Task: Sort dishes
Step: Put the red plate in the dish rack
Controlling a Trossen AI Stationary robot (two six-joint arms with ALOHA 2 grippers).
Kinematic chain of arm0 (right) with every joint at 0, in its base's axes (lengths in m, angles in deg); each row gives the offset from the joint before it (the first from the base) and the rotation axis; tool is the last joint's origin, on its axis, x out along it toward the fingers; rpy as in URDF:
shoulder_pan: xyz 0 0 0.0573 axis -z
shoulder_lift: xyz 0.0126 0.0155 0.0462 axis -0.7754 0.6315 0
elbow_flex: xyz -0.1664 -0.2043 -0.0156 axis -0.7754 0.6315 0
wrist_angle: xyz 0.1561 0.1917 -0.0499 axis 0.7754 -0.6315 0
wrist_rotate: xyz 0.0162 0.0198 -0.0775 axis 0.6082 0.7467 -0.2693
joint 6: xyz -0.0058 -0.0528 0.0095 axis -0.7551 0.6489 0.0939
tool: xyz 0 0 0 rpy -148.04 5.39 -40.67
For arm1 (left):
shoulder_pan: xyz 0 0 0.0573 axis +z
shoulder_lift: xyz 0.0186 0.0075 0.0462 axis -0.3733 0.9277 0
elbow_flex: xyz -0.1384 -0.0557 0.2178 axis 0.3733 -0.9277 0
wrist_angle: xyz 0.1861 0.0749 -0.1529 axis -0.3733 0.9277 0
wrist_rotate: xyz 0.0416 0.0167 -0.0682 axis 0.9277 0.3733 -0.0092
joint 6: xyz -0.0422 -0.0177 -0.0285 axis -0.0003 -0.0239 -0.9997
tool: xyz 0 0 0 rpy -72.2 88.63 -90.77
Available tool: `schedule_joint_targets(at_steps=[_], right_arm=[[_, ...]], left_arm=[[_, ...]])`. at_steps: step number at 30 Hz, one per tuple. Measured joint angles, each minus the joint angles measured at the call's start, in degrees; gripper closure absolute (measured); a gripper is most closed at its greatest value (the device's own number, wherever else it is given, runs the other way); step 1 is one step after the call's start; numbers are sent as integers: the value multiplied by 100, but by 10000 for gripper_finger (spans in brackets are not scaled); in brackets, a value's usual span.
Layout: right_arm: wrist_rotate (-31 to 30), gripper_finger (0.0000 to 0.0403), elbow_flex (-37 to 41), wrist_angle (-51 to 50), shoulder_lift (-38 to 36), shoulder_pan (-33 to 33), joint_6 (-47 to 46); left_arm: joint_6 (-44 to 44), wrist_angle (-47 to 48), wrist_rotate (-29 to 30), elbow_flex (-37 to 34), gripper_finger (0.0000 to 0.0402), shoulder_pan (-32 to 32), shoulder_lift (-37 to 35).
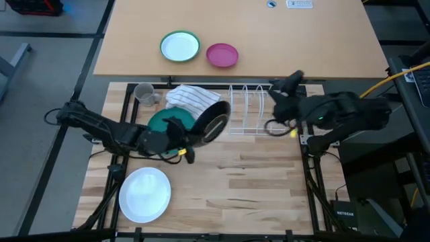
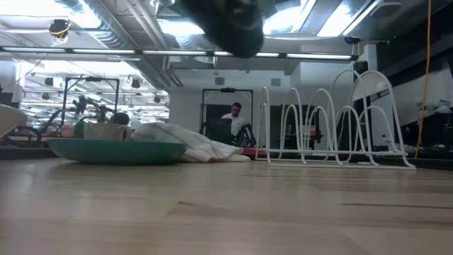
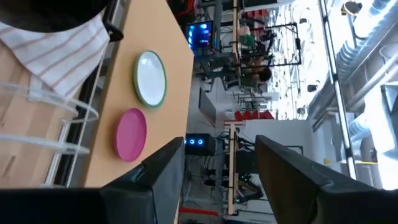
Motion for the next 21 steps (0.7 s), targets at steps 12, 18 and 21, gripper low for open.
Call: schedule_joint_targets(at_steps=[12, 18, 21], right_arm=[[326, 203, 4, -1436, -562, 0, -891], [328, 203, 63, -2060, -554, 0, -1481], [331, 203, 226, -2068, -551, 0, -1614]], left_arm=[[726, -4153, -331, 0, 384, 961, 1583], [824, -5296, -325, 0, 384, 1563, 2408], [563, -5561, -316, 1, 384, 1825, 2683]])
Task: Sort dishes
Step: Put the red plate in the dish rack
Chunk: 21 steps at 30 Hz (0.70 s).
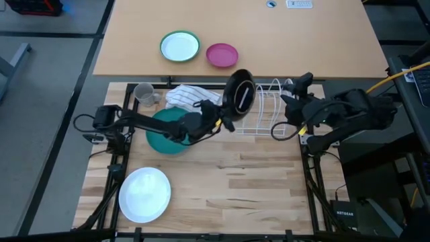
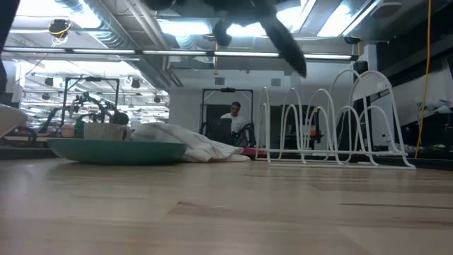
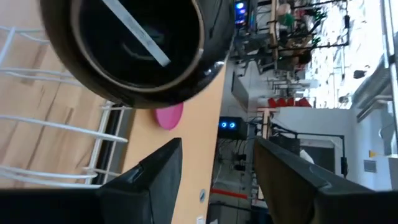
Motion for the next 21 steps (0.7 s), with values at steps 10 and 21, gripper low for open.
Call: schedule_joint_targets(at_steps=[10, 21], right_arm=[[-3, 203, 679, 270, -7, 0, -26], [-622, 203, 1995, 1247, 2, 54, -686]], left_arm=[[-404, -92, -49, 5, 384, 325, 489], [-624, -16, -63, 10, 384, 406, 667]])
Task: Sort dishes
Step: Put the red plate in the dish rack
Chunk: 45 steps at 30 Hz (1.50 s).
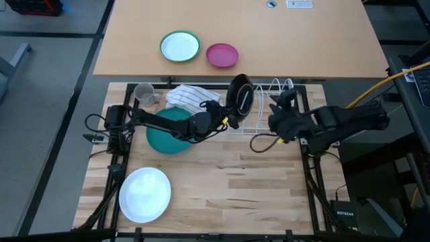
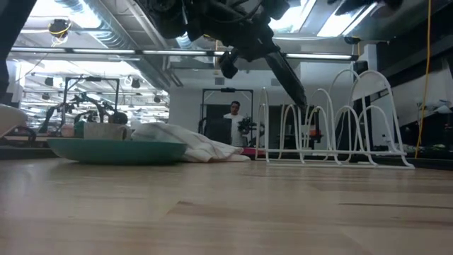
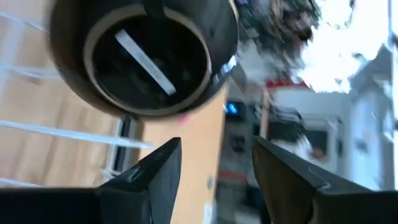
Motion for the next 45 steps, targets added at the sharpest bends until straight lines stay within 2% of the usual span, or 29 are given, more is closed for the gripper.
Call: schedule_joint_targets(at_steps=[3, 7, 10, 18, 23, 29, 37, 41, 45], right_arm=[[-363, 203, 382, -36, -1, 345, -733], [-146, 203, 811, -208, -85, 1159, -1932], [-213, 203, 1153, -216, -204, 1727, -2728], [-180, 203, 1561, -131, -517, 2656, -4408], [-90, 203, 1600, -104, -608, 3073, -4618], [859, 203, 1600, 22, -546, 3493, -4619], [1344, 204, 1600, 7, -172, 3903, -4745], [1599, 224, 1599, 4, 99, 4171, -4758], [1728, 267, 1579, 75, 290, 4368, -4813]], left_arm=[[4, -9, 10, 0, 384, 9, 0], [7, -24, 12, 0, 384, 13, 0], [24, -20, 10, 0, 384, 13, 0], [373, -1, 7, 0, 384, 13, 0], [492, 15, -73, 0, 384, 15, 0], [492, 18, -161, 0, 384, 15, 0], [480, 15, -178, 0, 384, 13, 0], [483, 13, -178, 0, 384, 7, 0], [482, 23, -178, 0, 385, 4, 0]])
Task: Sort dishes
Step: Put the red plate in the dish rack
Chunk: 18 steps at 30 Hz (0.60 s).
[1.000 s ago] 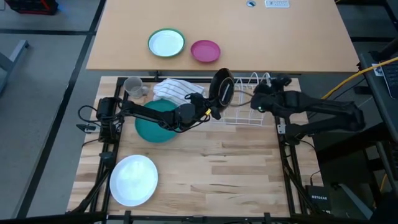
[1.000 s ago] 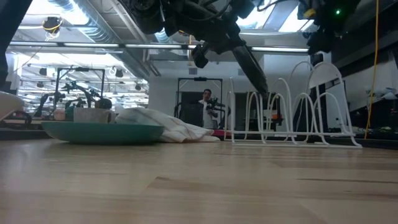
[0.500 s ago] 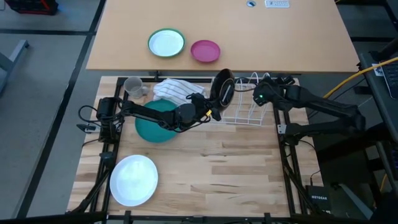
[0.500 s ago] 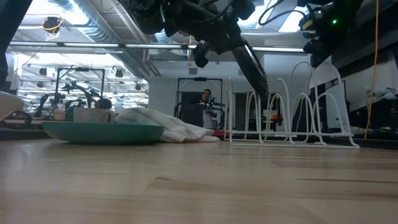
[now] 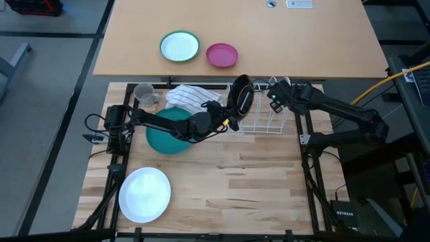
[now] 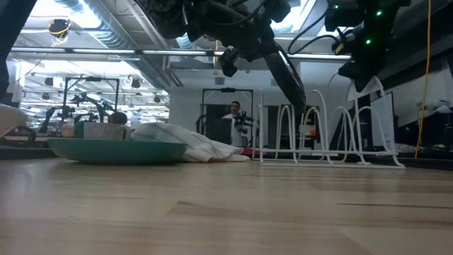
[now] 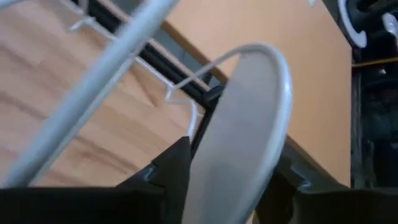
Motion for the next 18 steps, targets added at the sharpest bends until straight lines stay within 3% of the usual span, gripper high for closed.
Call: schedule_joint_targets(at_steps=[7, 18], right_arm=[[-150, 336, -4, 145, 71, 99, -144], [273, 331, 2, 349, 77, 78, -4]], left_arm=[[-61, -1, -102, 2, 385, -55, 0], [-60, 12, -31, 3, 385, -24, 0]])
